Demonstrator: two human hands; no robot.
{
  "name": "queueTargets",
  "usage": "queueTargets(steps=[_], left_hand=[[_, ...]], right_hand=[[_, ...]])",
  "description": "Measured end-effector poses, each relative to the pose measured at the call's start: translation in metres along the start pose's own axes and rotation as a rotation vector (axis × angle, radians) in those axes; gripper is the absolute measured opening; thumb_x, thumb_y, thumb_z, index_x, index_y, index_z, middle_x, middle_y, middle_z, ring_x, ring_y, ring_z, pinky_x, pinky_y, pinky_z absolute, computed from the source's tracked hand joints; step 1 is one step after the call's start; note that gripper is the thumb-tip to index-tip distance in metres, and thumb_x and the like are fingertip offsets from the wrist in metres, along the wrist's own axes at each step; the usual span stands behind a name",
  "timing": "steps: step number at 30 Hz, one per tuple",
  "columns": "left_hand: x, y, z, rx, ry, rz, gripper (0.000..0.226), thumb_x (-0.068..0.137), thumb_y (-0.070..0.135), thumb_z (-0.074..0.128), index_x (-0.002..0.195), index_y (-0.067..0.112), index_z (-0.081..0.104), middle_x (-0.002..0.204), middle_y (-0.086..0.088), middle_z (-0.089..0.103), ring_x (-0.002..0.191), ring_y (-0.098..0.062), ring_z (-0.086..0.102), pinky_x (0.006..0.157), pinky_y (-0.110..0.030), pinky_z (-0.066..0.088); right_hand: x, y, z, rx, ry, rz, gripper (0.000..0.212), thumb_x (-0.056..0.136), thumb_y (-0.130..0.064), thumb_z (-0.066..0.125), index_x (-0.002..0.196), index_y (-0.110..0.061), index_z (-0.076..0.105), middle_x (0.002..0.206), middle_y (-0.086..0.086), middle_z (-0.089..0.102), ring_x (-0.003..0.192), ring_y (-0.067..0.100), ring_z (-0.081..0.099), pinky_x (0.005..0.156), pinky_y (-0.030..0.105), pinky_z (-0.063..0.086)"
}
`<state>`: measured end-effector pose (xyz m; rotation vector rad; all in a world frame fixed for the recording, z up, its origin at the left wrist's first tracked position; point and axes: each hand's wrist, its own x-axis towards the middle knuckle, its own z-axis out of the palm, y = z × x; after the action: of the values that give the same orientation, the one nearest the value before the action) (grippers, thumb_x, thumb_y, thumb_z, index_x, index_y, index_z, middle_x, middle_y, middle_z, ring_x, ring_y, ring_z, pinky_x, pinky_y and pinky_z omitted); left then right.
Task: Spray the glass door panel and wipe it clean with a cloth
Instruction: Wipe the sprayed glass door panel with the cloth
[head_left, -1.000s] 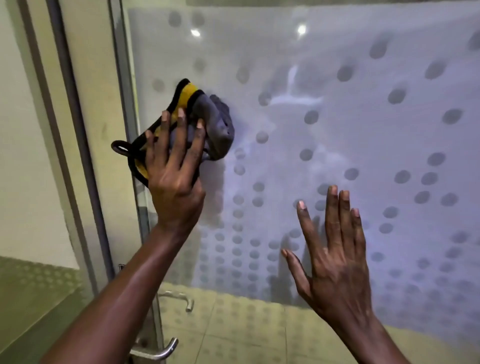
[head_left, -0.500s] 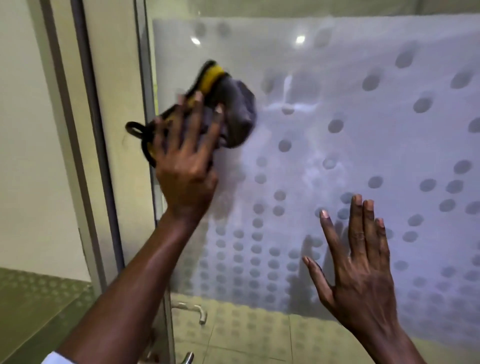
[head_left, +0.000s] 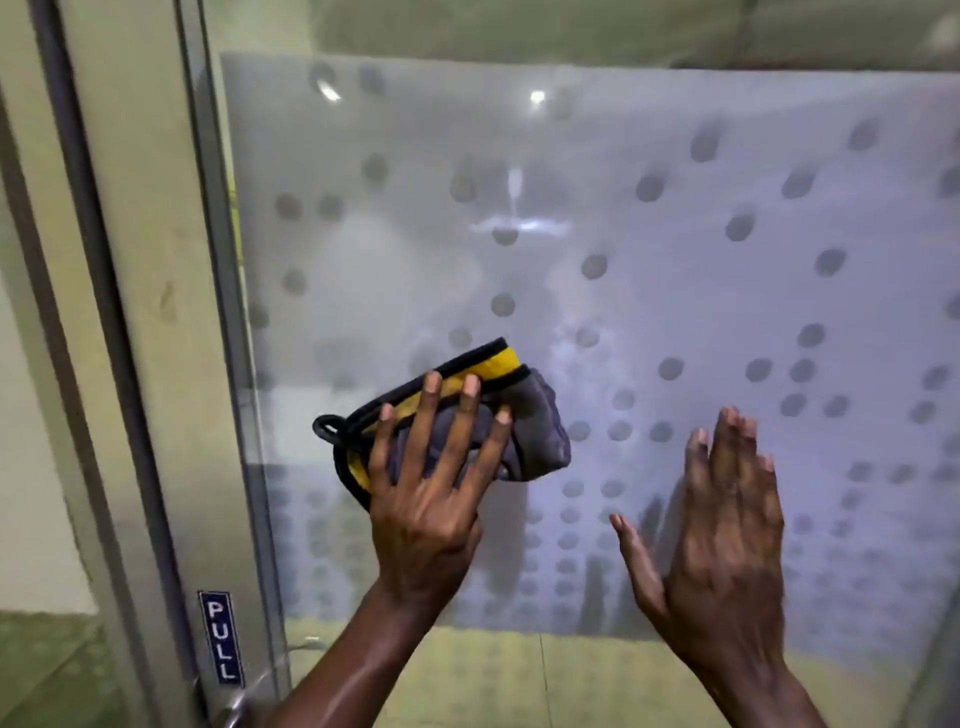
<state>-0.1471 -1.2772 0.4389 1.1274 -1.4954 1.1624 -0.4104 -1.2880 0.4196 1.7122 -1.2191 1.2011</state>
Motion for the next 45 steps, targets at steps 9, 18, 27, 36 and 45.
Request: queueTargets(steps=[9, 18, 27, 36, 45], left_hand=[[0.089, 0.033, 0.014, -0.054, 0.154, -0.002, 0.077, 0.095, -0.017, 0.051, 0.163, 0.017, 0.058, 0.174, -0.011, 0.050, 0.165, -0.040, 0.042, 0.129, -0.067, 0.038], [-0.034, 0.087, 0.023, -0.121, -0.158, 0.201, 0.062, 0.118, 0.000, 0.020, 0.168, 0.020, 0.051, 0.179, -0.009, 0.043, 0.168, -0.040, 0.036, 0.127, -0.069, 0.041], [0.134, 0.115, 0.045, -0.134, 0.207, 0.068, 0.070, 0.105, -0.013, 0.038, 0.163, 0.019, 0.058, 0.174, -0.012, 0.050, 0.165, -0.040, 0.042, 0.130, -0.065, 0.037], [0.013, 0.158, 0.048, -0.147, -0.050, 0.241, 0.055, 0.121, 0.003, 0.026, 0.168, 0.016, 0.051, 0.178, -0.011, 0.045, 0.167, -0.038, 0.040, 0.131, -0.064, 0.039], [0.157, 0.184, 0.062, -0.148, 0.216, 0.163, 0.059, 0.116, -0.005, 0.030, 0.162, 0.017, 0.060, 0.170, -0.009, 0.055, 0.161, -0.041, 0.049, 0.126, -0.068, 0.044]], right_hand=[[-0.004, 0.029, 0.001, 0.057, -0.021, 0.059, 0.105, 0.100, -0.054, 0.070, 0.171, 0.006, 0.020, 0.184, 0.025, 0.012, 0.173, 0.042, 0.016, 0.133, 0.061, 0.036], [-0.025, 0.070, -0.009, 0.059, -0.031, 0.102, 0.102, 0.099, -0.051, 0.070, 0.171, 0.005, 0.024, 0.184, 0.024, 0.013, 0.173, 0.041, 0.016, 0.135, 0.059, 0.032], [-0.023, 0.122, -0.015, 0.022, -0.036, 0.154, 0.108, 0.097, -0.062, 0.070, 0.174, -0.005, 0.022, 0.185, 0.024, 0.008, 0.174, 0.040, 0.010, 0.134, 0.062, 0.032], [-0.027, 0.134, -0.016, 0.084, -0.089, 0.095, 0.109, 0.097, -0.065, 0.068, 0.176, -0.009, 0.017, 0.186, 0.021, 0.003, 0.174, 0.041, 0.008, 0.135, 0.063, 0.030], [-0.026, 0.163, -0.027, 0.116, 0.027, 0.135, 0.105, 0.097, -0.059, 0.071, 0.172, -0.001, 0.026, 0.185, 0.022, 0.015, 0.173, 0.040, 0.017, 0.139, 0.056, 0.026]])
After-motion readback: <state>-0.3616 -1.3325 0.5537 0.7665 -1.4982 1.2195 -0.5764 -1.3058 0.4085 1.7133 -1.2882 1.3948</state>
